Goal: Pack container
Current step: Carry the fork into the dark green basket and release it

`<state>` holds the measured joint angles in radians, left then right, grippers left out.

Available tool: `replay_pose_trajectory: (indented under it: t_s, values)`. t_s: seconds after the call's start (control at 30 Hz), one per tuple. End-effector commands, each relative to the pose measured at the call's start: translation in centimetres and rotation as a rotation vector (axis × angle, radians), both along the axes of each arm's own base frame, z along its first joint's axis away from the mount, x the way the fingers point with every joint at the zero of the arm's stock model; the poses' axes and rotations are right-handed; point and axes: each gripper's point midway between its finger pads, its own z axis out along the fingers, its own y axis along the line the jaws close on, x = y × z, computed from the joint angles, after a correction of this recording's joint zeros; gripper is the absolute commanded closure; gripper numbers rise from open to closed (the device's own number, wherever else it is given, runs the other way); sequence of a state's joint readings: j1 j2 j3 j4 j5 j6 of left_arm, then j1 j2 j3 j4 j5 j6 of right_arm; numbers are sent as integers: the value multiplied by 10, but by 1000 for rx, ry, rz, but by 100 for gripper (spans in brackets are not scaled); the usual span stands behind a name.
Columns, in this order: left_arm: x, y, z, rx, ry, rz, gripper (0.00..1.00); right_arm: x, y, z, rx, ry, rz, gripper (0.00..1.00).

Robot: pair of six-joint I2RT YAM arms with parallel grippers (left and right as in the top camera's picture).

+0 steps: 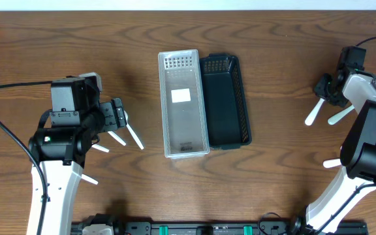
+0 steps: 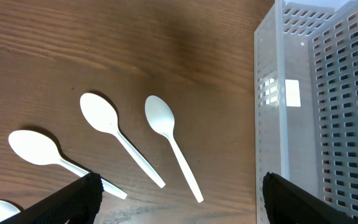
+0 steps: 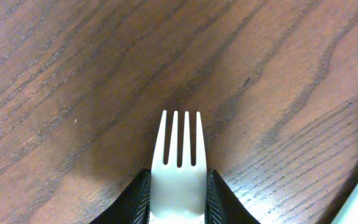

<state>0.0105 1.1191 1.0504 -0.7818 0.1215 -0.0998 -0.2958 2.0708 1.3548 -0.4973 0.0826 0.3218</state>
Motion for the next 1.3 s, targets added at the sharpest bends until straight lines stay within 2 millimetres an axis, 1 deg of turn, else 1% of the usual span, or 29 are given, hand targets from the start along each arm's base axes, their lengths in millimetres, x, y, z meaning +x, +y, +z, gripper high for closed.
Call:
replay_pose_trajectory:
  t_s: [0.0,0.07,0.13,0.17,0.27,0.33,0.4,0.47,0.53,0.57,0.63,0.7,0.73,0.8,0.83,0.9,0.93,0.97,1.07,1.17,1.2,1.27]
  values:
    - [3,-1,10,6,-26,-12,15,-3,-1,-10,13,24,-6,90]
    - [3,-1,10,6,-26,-12,16,-4,0,-7,13,25,-5,99]
    - [3,-1,10,6,-26,-12,16,-4,1,1,11,17,-3,99]
    - [3,-1,10,6,-26,-12,16,-3,2,8,5,7,8,99]
    - [3,-1,10,6,-26,-12,16,2,11,38,-13,-40,54,99]
    - [3,-1,10,6,-26,-12,16,4,24,67,-28,-85,96,99]
    - [3,-1,10,6,-26,-12,16,4,44,97,-35,-128,147,99]
    - [3,-1,10,6,-26,-12,16,2,73,130,-43,-179,210,99]
    - [3,-1,10,6,-26,-12,16,-1,104,156,-41,-225,279,99]
    - [3,-1,10,6,-26,-12,16,-5,125,170,-36,-251,324,99]
    - [3,-1,10,6,-25,-12,16,-12,164,191,-21,-295,404,99]
    - [3,-1,10,6,-25,-12,16,-21,208,203,-6,-322,507,99]
    - [3,-1,10,6,-25,-12,15,-25,227,205,1,-326,552,99]
    - [3,-1,10,6,-25,-12,16,-36,265,201,20,-313,641,99]
    - [3,-1,10,6,-25,-12,16,-41,280,195,31,-294,670,99]
    - [3,-1,10,6,-24,-12,15,-49,303,181,52,-250,700,99]
    - [3,-1,10,6,-24,-12,16,-51,309,173,58,-229,708,99]
    - [3,-1,10,6,-24,-12,15,-54,318,160,67,-193,715,99]
    - [3,-1,10,6,-24,-12,16,-60,335,128,86,-107,752,99]
    - [3,-1,10,6,-24,-12,15,-62,344,98,99,-35,770,98]
    - [3,-1,10,6,-24,-13,16,-61,345,92,102,-23,771,95]
    - [3,-1,10,6,-25,-13,15,-61,346,84,105,-9,773,81]
